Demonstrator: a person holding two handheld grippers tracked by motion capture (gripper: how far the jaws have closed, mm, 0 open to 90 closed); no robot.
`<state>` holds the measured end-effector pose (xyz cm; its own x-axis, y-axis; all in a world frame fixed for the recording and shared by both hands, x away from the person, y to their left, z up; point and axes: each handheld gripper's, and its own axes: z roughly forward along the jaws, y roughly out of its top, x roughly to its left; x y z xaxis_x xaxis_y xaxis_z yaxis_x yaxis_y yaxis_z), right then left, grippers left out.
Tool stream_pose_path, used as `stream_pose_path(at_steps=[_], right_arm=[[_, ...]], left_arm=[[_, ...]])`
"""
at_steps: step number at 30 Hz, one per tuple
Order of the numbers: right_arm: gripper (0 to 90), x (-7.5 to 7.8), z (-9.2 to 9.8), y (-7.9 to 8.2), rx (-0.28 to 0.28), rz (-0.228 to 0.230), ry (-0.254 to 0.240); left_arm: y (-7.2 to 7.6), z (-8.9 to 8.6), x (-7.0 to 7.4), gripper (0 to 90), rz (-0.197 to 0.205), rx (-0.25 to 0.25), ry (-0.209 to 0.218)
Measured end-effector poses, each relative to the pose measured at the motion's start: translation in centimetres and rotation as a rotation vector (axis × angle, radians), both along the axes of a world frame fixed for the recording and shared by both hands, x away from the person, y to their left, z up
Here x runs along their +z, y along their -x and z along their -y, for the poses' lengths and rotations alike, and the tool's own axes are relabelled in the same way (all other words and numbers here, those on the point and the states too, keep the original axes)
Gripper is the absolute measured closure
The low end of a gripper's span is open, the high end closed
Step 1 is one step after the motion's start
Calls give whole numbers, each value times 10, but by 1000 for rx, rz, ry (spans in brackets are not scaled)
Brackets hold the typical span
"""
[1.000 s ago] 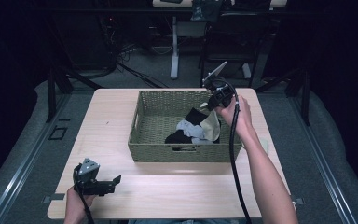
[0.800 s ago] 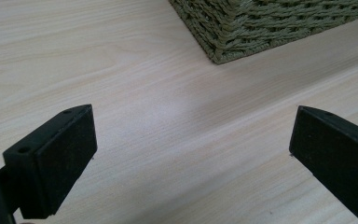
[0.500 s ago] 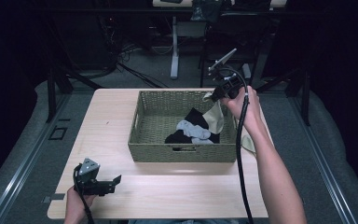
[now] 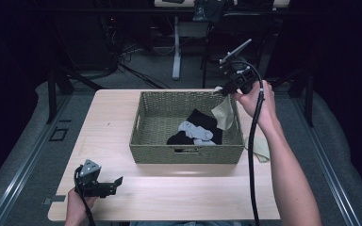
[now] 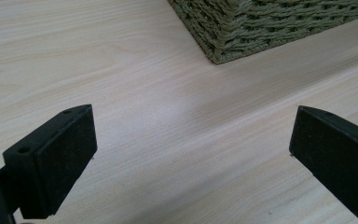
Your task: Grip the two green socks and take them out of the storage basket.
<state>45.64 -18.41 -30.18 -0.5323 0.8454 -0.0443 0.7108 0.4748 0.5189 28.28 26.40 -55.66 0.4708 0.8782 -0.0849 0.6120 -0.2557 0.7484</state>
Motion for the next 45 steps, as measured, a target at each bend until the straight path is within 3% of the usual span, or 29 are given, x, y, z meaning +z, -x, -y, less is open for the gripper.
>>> stream_pose_path(at_steps=[14, 18, 24, 31, 33, 34, 42, 43, 45], right_arm=[[871, 21, 55, 26, -78, 55, -15], [871, 21, 73, 33, -110, 59, -18], [871, 7, 100, 39, -159, 48, -31], [871, -31, 127, 42, -216, 6, -49], [870, -54, 135, 41, -233, -25, -42], [870, -54, 135, 41, -233, -25, -42], [870, -117, 149, 32, -277, -98, -51], [869, -134, 151, 29, -289, -117, -54], [869, -142, 152, 27, -295, -129, -56]], left_arm=[[0, 0, 0, 7, -1, -1, -7], [0, 1, 0, 7, 1, 2, -4], [0, 1, 0, 7, 1, 3, -5], [-1, 1, 0, 7, -5, 3, -9], [-1, 1, 0, 7, -5, 4, -10], [-1, 1, 0, 7, -4, 5, -10], [-1, 1, 0, 7, -7, 0, -12], [-1, 1, 0, 7, -7, 0, -12], [-1, 1, 0, 8, -5, 2, -13]])
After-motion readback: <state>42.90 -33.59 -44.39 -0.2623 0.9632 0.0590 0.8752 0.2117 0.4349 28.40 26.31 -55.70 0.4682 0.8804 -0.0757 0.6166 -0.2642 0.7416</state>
